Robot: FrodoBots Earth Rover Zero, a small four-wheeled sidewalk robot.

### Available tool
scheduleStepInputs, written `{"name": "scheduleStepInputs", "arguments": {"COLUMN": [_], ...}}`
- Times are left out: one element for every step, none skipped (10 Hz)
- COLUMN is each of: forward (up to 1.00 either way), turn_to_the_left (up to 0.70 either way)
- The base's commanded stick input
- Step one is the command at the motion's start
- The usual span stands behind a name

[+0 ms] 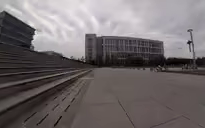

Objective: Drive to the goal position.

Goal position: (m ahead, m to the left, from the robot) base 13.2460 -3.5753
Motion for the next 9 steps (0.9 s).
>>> {"name": "scheduleStepInputs", "arguments": {"forward": [0.7,0.7,0.7,0.7,0.7,0.7,0.7,0.7,0.7], "turn_to_the_left": [0.0,0.0,0.0,0.0,0.0,0.0,0.0,0.0,0.0]}}
